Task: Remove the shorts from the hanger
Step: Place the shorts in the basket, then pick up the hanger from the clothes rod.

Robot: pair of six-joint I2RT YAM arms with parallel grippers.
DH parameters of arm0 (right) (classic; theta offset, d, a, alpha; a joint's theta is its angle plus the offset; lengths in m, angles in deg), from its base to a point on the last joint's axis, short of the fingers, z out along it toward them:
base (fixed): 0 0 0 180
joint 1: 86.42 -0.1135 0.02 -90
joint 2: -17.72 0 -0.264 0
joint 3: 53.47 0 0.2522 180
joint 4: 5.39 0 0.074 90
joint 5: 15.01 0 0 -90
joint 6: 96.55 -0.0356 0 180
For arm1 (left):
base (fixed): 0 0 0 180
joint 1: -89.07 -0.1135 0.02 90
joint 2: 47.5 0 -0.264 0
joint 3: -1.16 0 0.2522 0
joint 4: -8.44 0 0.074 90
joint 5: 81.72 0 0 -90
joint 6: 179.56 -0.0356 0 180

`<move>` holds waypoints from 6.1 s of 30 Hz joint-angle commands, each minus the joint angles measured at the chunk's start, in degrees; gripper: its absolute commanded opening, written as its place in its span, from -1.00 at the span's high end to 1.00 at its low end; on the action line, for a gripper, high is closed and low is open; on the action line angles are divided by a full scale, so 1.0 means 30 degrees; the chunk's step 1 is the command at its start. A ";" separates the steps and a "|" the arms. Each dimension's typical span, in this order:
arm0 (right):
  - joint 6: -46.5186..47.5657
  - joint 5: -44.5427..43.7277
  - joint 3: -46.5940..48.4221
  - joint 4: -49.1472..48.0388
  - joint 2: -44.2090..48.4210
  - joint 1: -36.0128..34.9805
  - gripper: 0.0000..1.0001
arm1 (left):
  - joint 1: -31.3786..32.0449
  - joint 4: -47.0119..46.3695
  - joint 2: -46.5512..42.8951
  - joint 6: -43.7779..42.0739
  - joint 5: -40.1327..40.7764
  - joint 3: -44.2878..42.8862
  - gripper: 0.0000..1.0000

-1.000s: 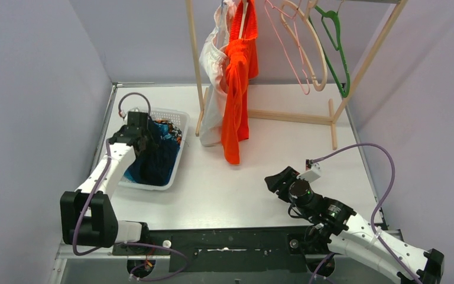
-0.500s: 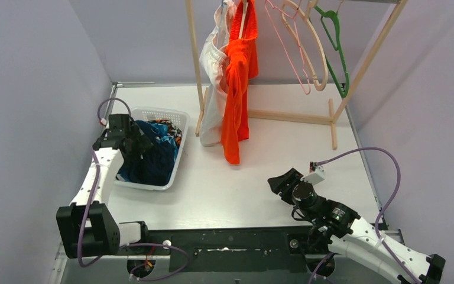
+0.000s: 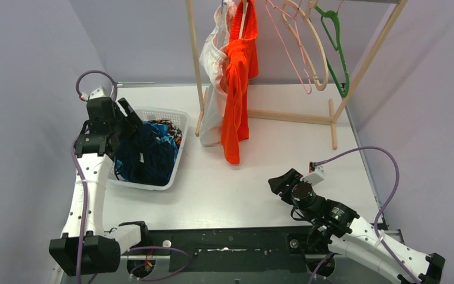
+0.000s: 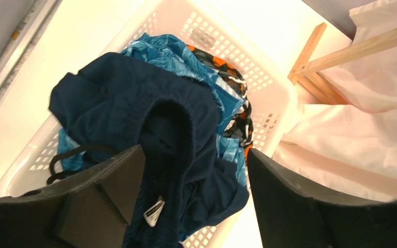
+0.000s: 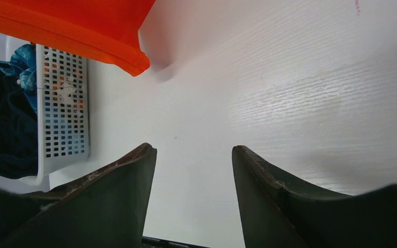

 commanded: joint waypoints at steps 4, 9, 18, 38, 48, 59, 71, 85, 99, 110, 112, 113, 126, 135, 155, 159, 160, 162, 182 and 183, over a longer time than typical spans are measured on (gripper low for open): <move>0.0092 -0.0729 0.0404 -0.0827 -0.0591 -0.0030 -0.13 | -0.0119 -0.2062 0.3923 -0.0125 -0.1275 0.0556 -0.04; -0.0310 -0.0284 0.0105 -0.0913 -0.0410 -0.0070 -0.13 | -0.0609 -0.2956 0.6477 0.1731 -0.2133 0.5171 0.88; -0.0007 -0.0755 0.0565 -0.0102 -0.0005 -0.0072 -0.13 | -0.0822 -0.4284 0.7158 0.2464 -0.3214 0.6989 1.00; 0.2337 0.0446 0.0163 -0.4794 -0.1204 -0.0072 -0.45 | -0.0794 -0.2370 -0.0454 0.0728 -0.0986 0.5881 -0.09; 0.2204 0.0053 -0.0354 -0.5763 -0.1412 -0.0034 -0.48 | -0.0794 -0.1885 -0.1540 0.0613 -0.3176 0.2791 -0.07; 0.1348 -0.0324 0.0123 -0.4246 -0.0880 -0.0037 -0.58 | -0.1052 -0.5359 0.1620 0.2970 -0.7011 0.7635 0.28; 0.5049 0.1288 0.2584 -0.5538 -0.0277 -0.0031 -0.69 | -0.2200 -0.4531 0.0286 0.1460 -0.7522 0.8192 0.26; 0.7477 0.0168 0.8730 -0.2550 -0.7060 -0.0316 -0.65 | -0.2144 -0.3726 -0.4364 -0.0740 -0.6566 0.8281 -0.33; 1.3843 -0.8447 1.7677 0.0322 -1.3526 -0.3252 -0.96 | -0.2111 -0.5509 -0.4712 0.0921 -0.6506 0.9029 -0.59; 1.6681 -0.1261 2.3109 -0.1745 -1.6188 0.0810 -0.97 | -0.2129 -0.5414 -0.4907 0.0681 -0.6529 0.8947 -0.61; 1.6019 0.0722 2.3658 -0.2182 -1.6565 0.1530 -0.97 | -0.2142 -0.5565 -0.4883 0.0729 -0.6618 0.9008 -0.61; 1.5774 0.1422 2.3971 -0.2310 -1.6801 0.1792 -0.94 | -0.2142 -0.5585 -0.4836 0.0730 -0.6654 0.9044 -0.61; 1.6582 0.1233 3.1043 -0.1252 -2.1598 0.2880 -0.78 | -0.2171 -0.5588 -0.4708 0.0730 -0.6675 0.9079 -0.61; 1.8219 -0.2307 3.3193 -0.1253 -2.3555 0.3325 -0.60 | -0.2171 -0.5442 -0.4195 0.0746 -0.6728 0.9069 -0.61; 1.9301 0.2073 3.2491 -0.1901 -2.3004 0.4961 -0.25 | -0.2045 -0.5673 -0.4491 0.0642 -0.7199 0.9230 -0.61; 1.8594 0.2870 3.4922 0.0194 -2.4581 0.5931 -0.25 | -0.2026 -0.5675 -0.4520 0.0613 -0.7264 0.9263 -0.61; 1.8608 0.2965 3.5160 0.0375 -2.4787 0.5990 -0.24 | -0.2010 -0.5675 -0.4542 0.0591 -0.7284 0.9262 -0.61; 1.8757 0.3531 3.5210 0.0324 -2.4955 0.6007 -0.17 | -0.1995 -0.5661 -0.4550 0.0584 -0.7264 0.9266 -0.61; 2.7912 -0.6140 2.9372 -1.1558 -2.2356 0.3048 1.00 | -0.2025 -0.5915 -0.4451 0.0437 -0.7663 0.9430 -0.60; 2.8100 -0.5991 2.8749 -1.2308 -2.2080 0.3062 1.00 | -0.2043 -0.5936 -0.4452 0.0444 -0.7693 0.9434 -0.61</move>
